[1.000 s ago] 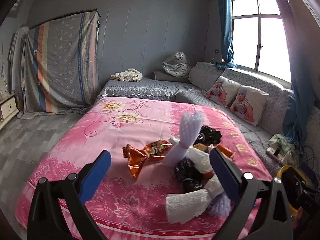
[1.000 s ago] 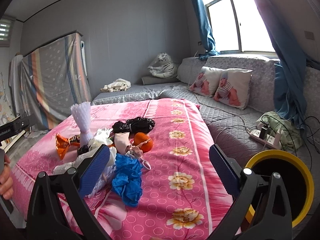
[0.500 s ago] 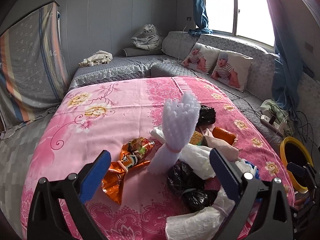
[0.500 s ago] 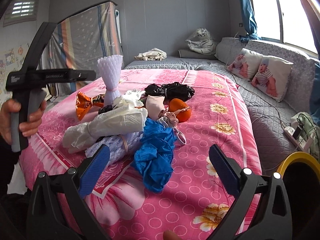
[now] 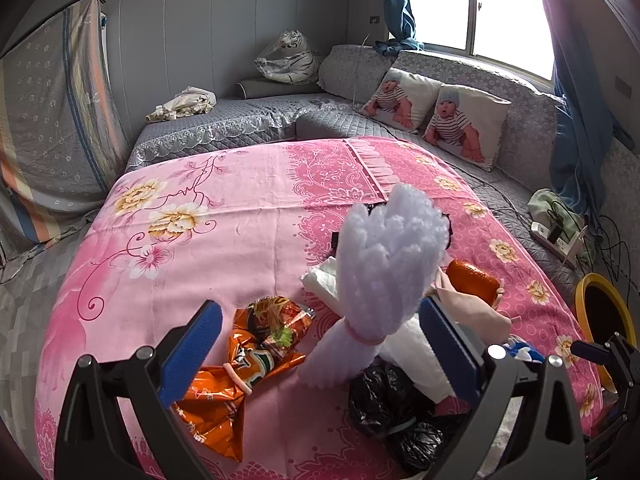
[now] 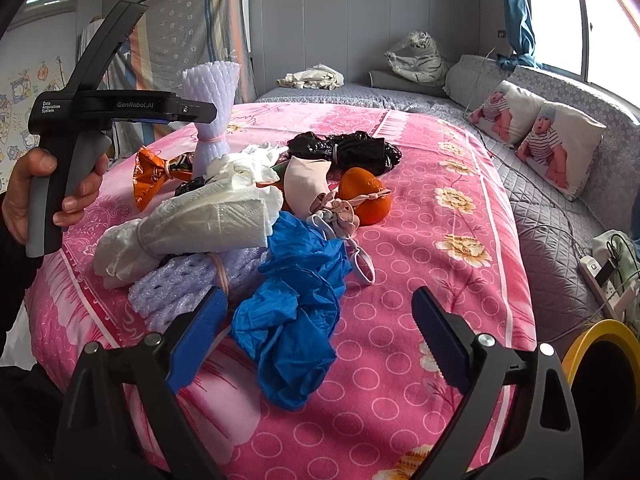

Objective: Collect trash
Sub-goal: 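Grasp the white foam mesh bundle with the left tool while the right tool grasps the blue glove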

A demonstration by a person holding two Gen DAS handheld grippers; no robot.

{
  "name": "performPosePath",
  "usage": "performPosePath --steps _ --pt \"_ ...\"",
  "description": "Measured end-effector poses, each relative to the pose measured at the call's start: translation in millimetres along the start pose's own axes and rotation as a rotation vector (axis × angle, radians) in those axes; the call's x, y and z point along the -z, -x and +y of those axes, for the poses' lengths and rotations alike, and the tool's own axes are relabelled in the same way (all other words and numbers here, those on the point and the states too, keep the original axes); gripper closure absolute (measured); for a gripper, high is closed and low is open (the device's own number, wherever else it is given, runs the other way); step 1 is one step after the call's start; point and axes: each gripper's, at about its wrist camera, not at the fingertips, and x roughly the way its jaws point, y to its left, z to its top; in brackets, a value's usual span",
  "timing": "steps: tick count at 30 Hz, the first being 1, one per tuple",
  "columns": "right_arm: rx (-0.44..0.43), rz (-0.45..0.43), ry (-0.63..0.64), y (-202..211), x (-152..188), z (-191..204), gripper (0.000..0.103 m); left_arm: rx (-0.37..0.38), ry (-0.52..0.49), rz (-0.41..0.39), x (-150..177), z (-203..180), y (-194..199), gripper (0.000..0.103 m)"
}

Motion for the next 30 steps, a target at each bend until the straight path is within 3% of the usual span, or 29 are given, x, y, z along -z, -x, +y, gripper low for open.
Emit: performPosePath --steps 8,9,11,14,16,22,30 --pt "-0.009 0.038 -0.010 -15.7 -4.0 -5.0 0.020 -0.019 -0.014 0.017 -10.0 0.9 -26.9 0.009" --pt "-0.012 0.049 -0.012 -18.3 -3.8 -5.2 0.025 -0.022 -0.007 0.022 -10.9 2.5 -31.3 0.011" --pt "-0.024 0.081 -0.019 -25.1 -3.3 -6.3 0.032 0.007 0.032 0.055 -12.1 8.0 -39.9 0.035" --pt "-0.030 0.101 -0.014 -29.4 -1.4 -4.5 0.039 0.021 0.052 0.074 -11.5 11.0 -48.5 0.055" --pt "-0.035 0.110 -0.007 -29.5 -0.9 -2.2 0.050 0.033 0.070 0.082 -11.3 13.1 -51.9 0.070" --pt "-0.051 0.116 -0.033 -24.0 -0.4 -2.8 0.069 0.056 0.119 0.041 -9.0 17.8 -38.6 0.071" --pt "-0.059 0.047 -0.079 5.9 -9.3 -9.8 0.073 0.090 0.150 -0.065 -8.0 18.8 5.5 0.071"
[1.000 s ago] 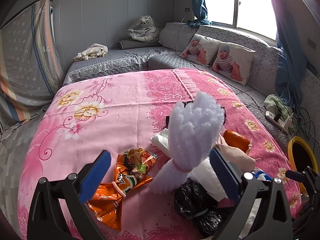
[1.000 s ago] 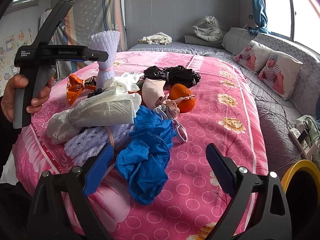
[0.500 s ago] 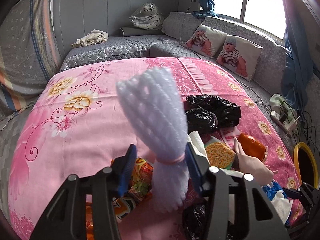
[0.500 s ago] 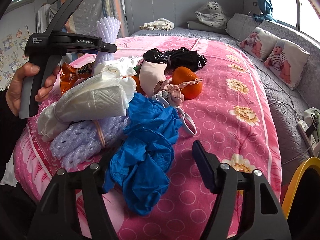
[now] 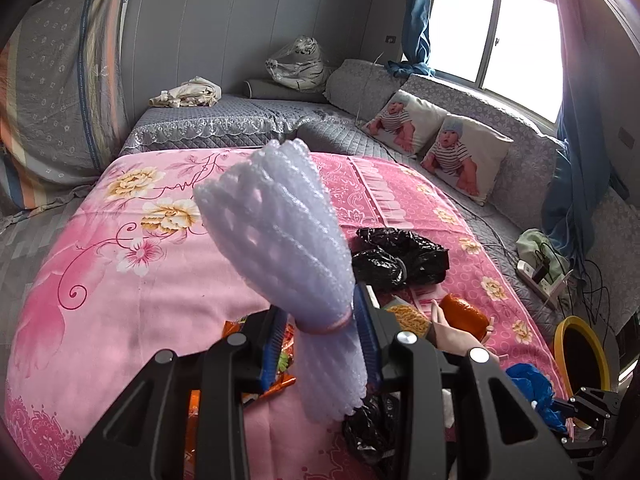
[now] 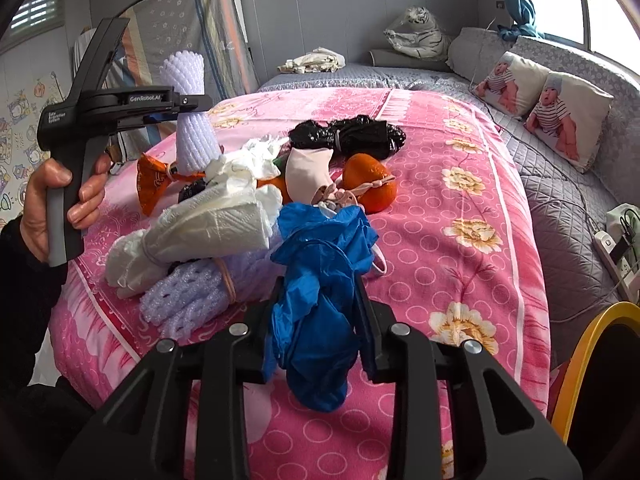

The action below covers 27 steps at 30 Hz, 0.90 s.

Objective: Collect trash
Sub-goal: 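Grasp the white foam mesh bundle with the left tool while the right tool grasps the blue glove, then carry the mesh bundle and blue glove with both tools over the yellow bin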

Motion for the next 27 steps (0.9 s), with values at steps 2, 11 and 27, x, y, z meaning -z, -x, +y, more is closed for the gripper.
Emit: performPosePath --steps 2,11,27 --pt "-0.005 -0.036 -0.019 13.3 -3.2 -2.6 0.073 0.022 0.014 -0.022 0.1 -1.4 12.0 0.071" --pt "0.016 -0.124 -0.064 57.4 -10.8 -12.7 0.073 0.074 -0.001 -0.082 6.4 -18.6 51.3 0.071" --pt "0.097 -0.179 -0.186 87.3 -7.8 -55.8 0.073 0.184 -0.133 -0.056 18.6 -91.1 55.2 0.071"
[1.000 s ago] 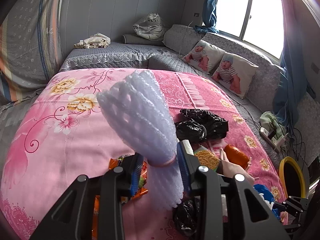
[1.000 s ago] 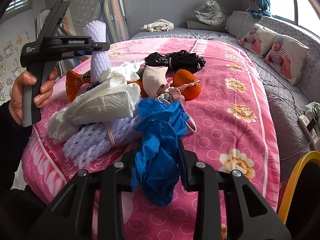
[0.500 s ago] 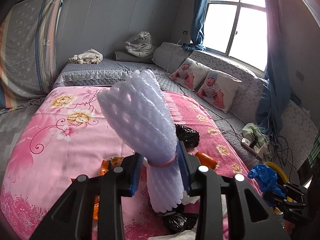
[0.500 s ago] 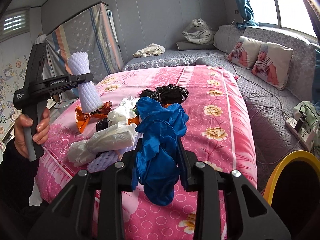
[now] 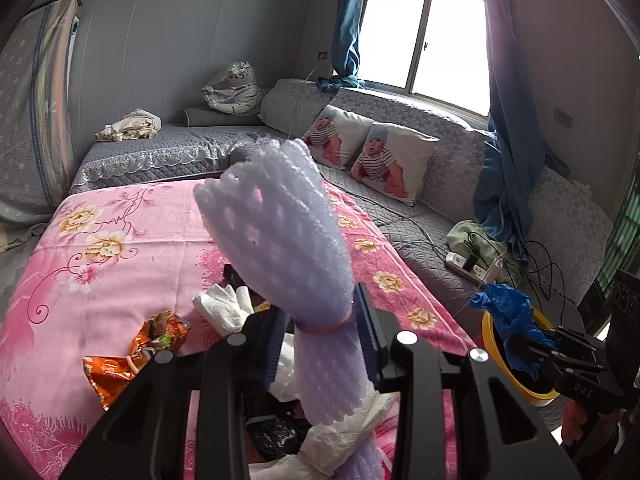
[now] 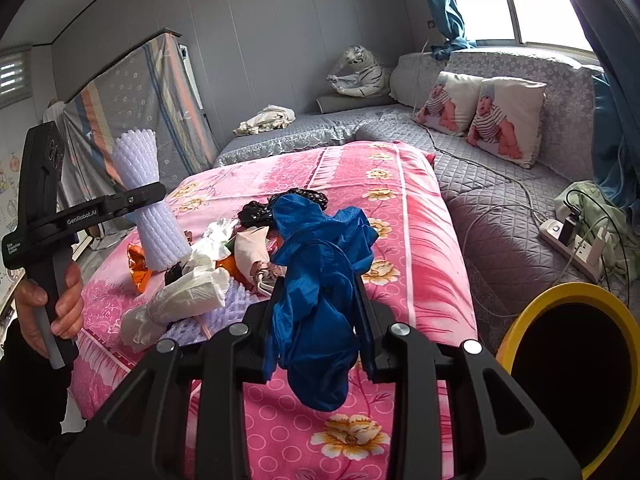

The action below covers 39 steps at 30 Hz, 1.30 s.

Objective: Collect trash
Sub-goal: 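Carry the mesh bundle and blue glove with both tools over the yellow bin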

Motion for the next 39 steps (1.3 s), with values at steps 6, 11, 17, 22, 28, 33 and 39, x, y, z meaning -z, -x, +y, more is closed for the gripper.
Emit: performPosePath --steps 6,11,17,22,28,33,39 --pt "0.039 -0.024 -0.065 12.9 -1.1 -26.9 0.073 0.065 -0.046 0.024 -3.4 -33.8 -13.4 0.071" --pt "0.088 -0.057 -0.113 28.8 -0.6 -52.9 0.073 0.120 -0.104 0.042 -7.5 -66.0 -25.9 0.071" --pt "0.162 -0.089 -0.174 48.7 0.9 -87.5 0.073 0.208 -0.163 0.073 -3.5 -109.3 -47.1 0.071" --pt "0.232 -0.103 -0.242 66.4 6.4 -119.3 0.073 0.288 -0.199 0.115 3.2 -142.5 -70.4 0.071" --pt "0.327 -0.123 -0.291 89.0 15.2 -150.4 0.073 0.375 -0.244 0.150 12.9 -177.8 -92.0 0.071" --pt "0.386 -0.134 -0.338 101.4 17.8 -171.4 0.073 0.437 -0.272 0.169 18.0 -203.0 -106.4 0.071" --pt "0.445 -0.142 -0.368 113.2 24.5 -184.7 0.072 0.501 -0.303 0.182 20.3 -233.3 -122.7 0.071"
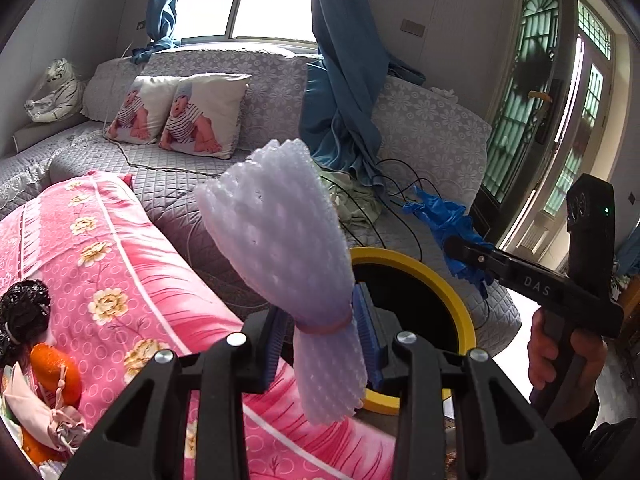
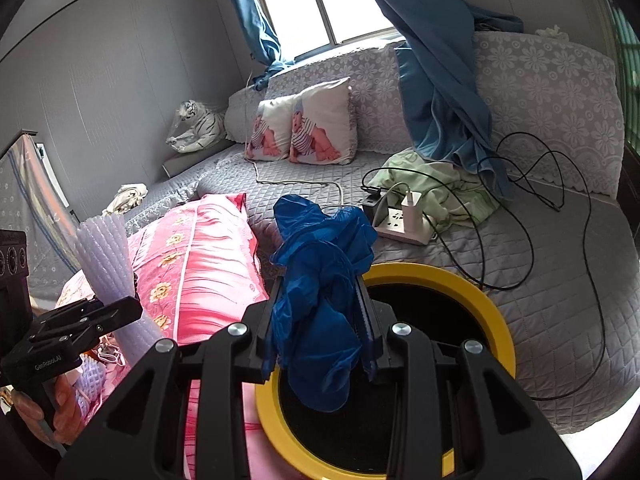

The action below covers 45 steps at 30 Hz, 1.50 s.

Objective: Collect trash
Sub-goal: 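Carry the mesh bundle and blue glove with both tools over the yellow bin, then open both tools to drop the mesh bundle and glove into the bin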

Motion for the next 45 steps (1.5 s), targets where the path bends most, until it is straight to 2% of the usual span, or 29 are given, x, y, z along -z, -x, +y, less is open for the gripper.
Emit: performPosePath --steps 15,37,38,39,40,41,45 --pt "0.042 0.022 -0.066 -5.9 4.6 -33.3 0.072 0.099 -0.030 0.088 -1.5 -34.2 -67.7 0.071" --pt "0.078 0.078 -0.171 -31.1 17.7 -68.7 0.070 0.100 -0.028 0.177 3.9 -47.9 -114.3 0.071" --pt "0.086 0.071 -0.177 -30.4 17.6 -70.4 0.066 0.090 -0.023 0.174 3.6 -47.7 -114.3 0.067" --pt "0.092 0.063 -0.185 -29.2 17.2 -72.3 0.057 0.088 -0.016 0.174 3.4 -47.3 -114.2 0.061" --pt "0.098 0.054 -0.196 -27.5 16.7 -74.3 0.052 0.086 -0.006 0.170 3.4 -45.4 -113.0 0.046" --pt "0.105 0.048 -0.204 -26.1 16.1 -76.0 0.051 0.072 0.003 0.159 3.3 -44.0 -110.9 0.032" --pt "0.123 0.033 -0.231 -21.4 14.6 -82.4 0.051 0.055 0.038 0.141 0.4 -37.2 -104.9 0.029"
